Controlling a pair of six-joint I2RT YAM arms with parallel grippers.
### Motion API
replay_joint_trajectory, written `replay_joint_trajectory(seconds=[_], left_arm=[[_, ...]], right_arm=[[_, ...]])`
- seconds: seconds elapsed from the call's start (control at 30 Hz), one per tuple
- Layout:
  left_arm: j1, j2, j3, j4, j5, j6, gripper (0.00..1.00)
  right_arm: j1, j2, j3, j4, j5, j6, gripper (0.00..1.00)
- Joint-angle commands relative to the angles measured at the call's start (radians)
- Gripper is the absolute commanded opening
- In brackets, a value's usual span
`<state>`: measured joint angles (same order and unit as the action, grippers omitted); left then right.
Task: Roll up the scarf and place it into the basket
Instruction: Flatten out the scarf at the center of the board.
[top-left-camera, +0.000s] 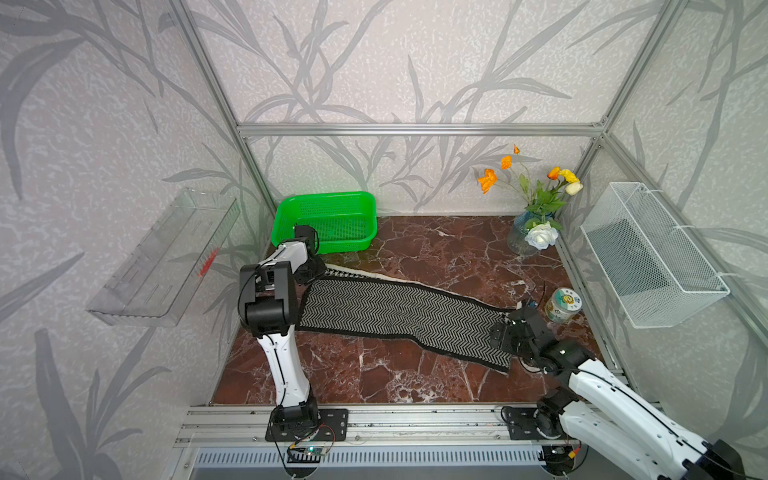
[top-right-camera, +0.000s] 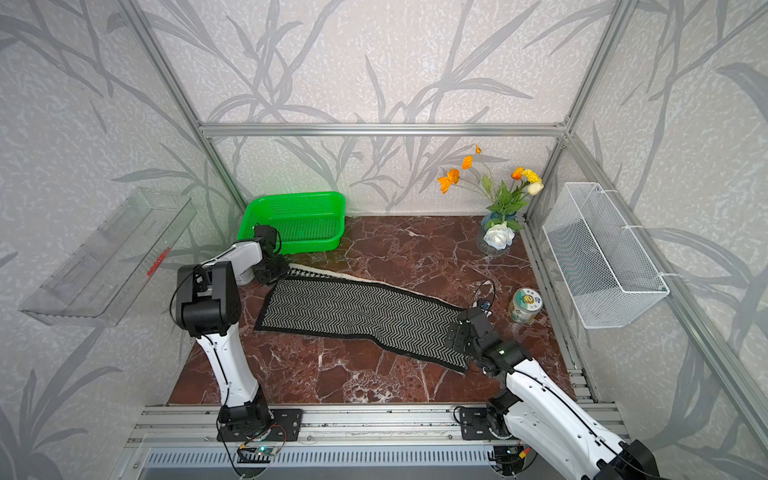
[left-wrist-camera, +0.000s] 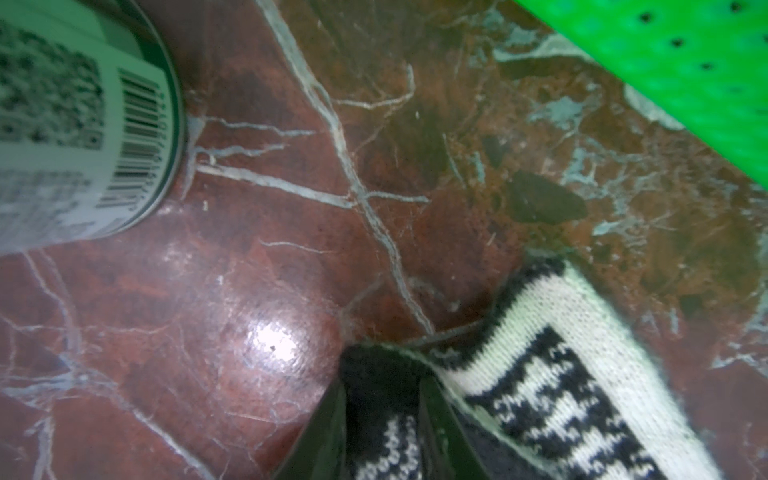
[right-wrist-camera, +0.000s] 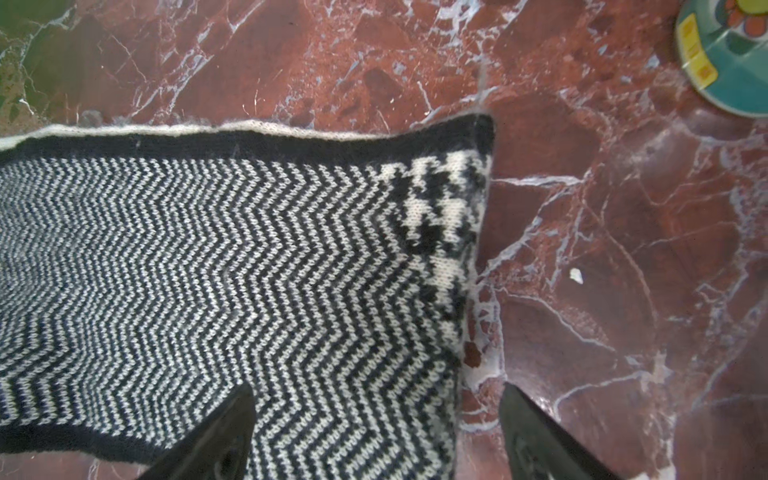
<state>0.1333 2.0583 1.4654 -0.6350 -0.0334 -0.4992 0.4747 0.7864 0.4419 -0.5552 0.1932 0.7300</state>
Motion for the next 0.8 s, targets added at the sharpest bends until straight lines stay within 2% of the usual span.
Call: replay_joint_trajectory(seconds=[0.0,0.27,0.43,0.63,0.7,0.77], left_arm=[[0.006,-0.043,-0.004,-0.019,-0.002,-0.017,0.24],[0.006,-0.173,-0.081,0.014,-0.024,-0.050,0.21],[0.006,-0.190,-0.076,0.028,-0.001,-0.053,0.18],[0.005,-0.182,-0.065,0.050,0.038,-0.046,0.10],[0.005,-0.180,-0.065,0.048,0.032,-0.042,0.10],[0.005,-0.173,-0.061,0.029,0.009,-0.046,0.18]], right_arm=[[-0.020,0.000,-0.008,0.003,0.001,0.001,0.89],[-0.041,0.006,-0.031,-0.016,-0.011,-0.011,0.87],[-0.042,0.036,-0.049,-0.003,-0.040,-0.009,0.85],[-0.044,0.034,-0.059,-0.025,-0.035,0.001,0.83],[-0.042,0.013,-0.053,-0.048,-0.024,0.006,0.82],[-0.043,0.000,-0.049,-0.070,-0.008,0.007,0.82]])
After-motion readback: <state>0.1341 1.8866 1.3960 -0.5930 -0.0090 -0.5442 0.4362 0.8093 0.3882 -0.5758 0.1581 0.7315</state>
